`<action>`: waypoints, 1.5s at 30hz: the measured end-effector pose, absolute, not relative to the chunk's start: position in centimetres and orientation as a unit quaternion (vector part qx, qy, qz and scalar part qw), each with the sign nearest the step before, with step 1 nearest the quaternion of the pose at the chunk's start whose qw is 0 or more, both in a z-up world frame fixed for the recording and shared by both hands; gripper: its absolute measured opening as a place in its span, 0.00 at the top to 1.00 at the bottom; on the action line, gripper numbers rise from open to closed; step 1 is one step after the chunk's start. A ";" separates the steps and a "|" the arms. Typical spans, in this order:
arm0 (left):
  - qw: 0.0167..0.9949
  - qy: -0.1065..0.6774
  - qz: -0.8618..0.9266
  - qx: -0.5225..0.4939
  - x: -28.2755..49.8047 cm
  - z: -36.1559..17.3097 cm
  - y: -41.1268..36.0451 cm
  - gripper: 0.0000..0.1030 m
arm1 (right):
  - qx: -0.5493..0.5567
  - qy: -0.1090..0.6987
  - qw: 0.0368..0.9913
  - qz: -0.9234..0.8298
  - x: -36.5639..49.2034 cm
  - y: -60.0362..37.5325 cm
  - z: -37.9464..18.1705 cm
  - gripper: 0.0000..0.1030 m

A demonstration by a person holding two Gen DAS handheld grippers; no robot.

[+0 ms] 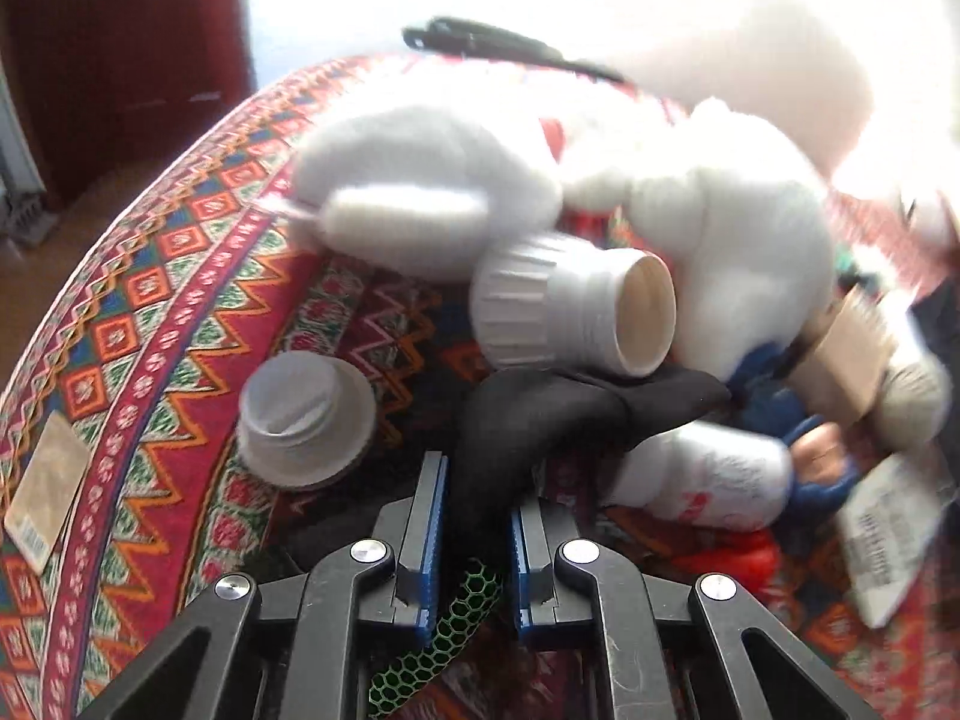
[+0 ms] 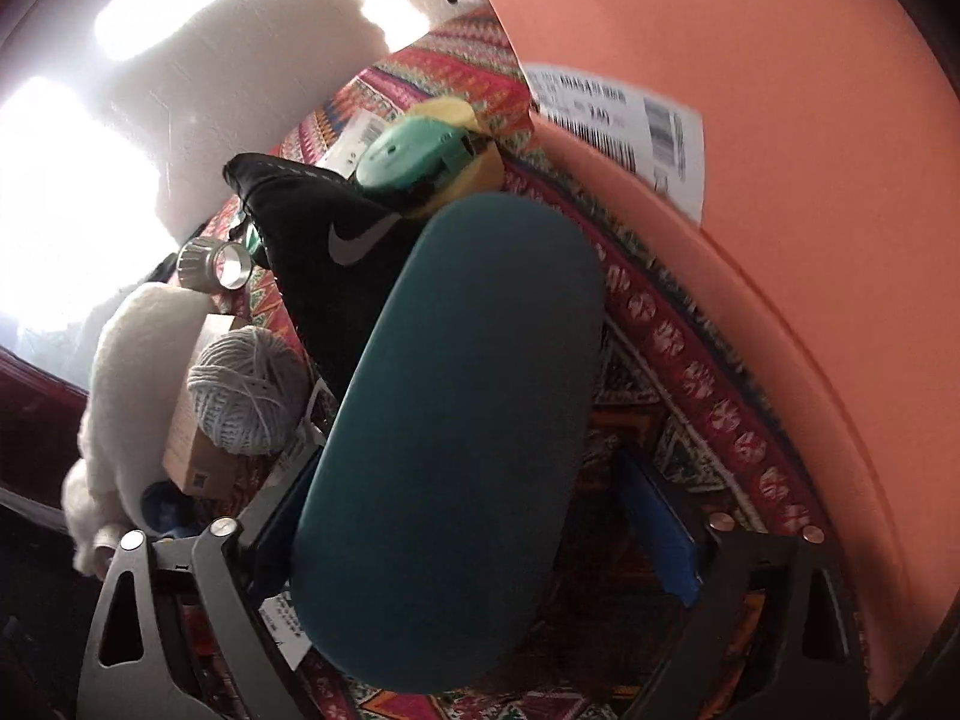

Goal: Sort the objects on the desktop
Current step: 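Return both tools to the pile and grasp the black cloth with the left tool, then grasp the teal glasses case with the right tool while the left tool holds the cloth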

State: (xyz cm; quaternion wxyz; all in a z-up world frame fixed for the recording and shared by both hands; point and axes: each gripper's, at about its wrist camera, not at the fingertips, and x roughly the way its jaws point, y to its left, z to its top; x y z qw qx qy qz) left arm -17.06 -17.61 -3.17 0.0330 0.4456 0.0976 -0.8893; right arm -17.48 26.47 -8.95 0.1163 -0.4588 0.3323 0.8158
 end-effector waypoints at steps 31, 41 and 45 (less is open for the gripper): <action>-0.139 0.048 -0.849 0.507 -8.4 -5.5 -5.8 0.79 | -0.472 0.235 -0.071 0.847 -7.4 18.9 -4.5 0.34; -0.096 -0.036 -0.845 0.525 -9.6 -8.9 -2.9 0.49 | -0.522 0.132 -0.055 0.841 -9.8 16.2 -8.3 0.31; -0.105 -0.039 -0.849 0.517 -9.1 -8.1 -2.6 0.83 | -0.520 0.163 -0.069 0.836 -9.3 17.2 -8.0 0.31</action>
